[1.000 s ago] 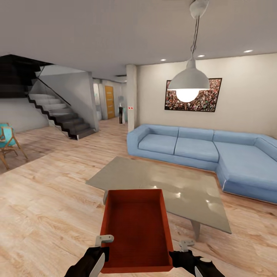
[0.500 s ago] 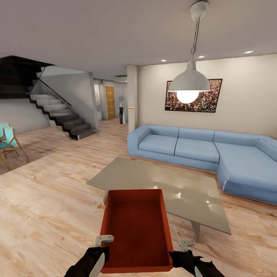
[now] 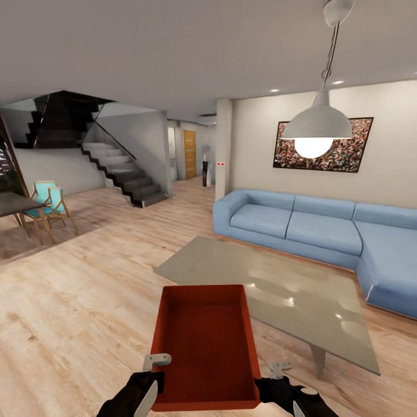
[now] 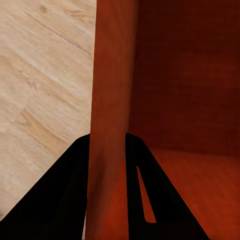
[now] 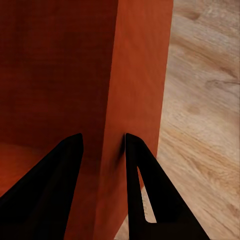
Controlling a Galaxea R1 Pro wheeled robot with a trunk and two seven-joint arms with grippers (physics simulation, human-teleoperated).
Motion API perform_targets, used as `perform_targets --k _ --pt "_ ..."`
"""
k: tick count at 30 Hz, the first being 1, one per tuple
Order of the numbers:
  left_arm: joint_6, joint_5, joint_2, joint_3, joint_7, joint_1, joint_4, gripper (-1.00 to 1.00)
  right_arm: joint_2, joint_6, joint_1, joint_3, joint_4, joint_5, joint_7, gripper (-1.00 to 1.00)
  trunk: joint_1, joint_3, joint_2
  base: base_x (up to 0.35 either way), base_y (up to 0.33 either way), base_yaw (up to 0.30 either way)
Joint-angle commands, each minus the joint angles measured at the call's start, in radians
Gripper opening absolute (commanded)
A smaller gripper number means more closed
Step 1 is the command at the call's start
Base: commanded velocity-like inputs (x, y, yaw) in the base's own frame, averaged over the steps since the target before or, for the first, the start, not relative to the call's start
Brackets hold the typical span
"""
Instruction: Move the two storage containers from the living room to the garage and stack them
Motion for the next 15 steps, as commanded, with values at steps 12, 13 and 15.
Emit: perform_targets --k 12,13,15 --pt "0.004 0.006 0.002 0.0 0.006 -0.001 -0.003 -1.0 -0.001 0.008 0.0 0.006 -0.003 -0.011 0.01 -1.0 -0.046 0.036 0.083 0.0 0.0 0.297" --pt "0.004 0.006 0.002 0.0 0.006 -0.001 -0.003 -1.0 -0.001 0.008 0.0 0.006 -0.003 -0.011 0.009 -1.0 -0.05 0.039 0.09 0.0 0.0 0.298" --pt "0.004 0.006 0.001 0.0 0.006 -0.001 -0.003 -1.0 -0.001 0.008 0.0 0.006 -0.003 -0.011 0.01 -1.0 -0.057 0.046 0.104 0.0 0.0 0.298"
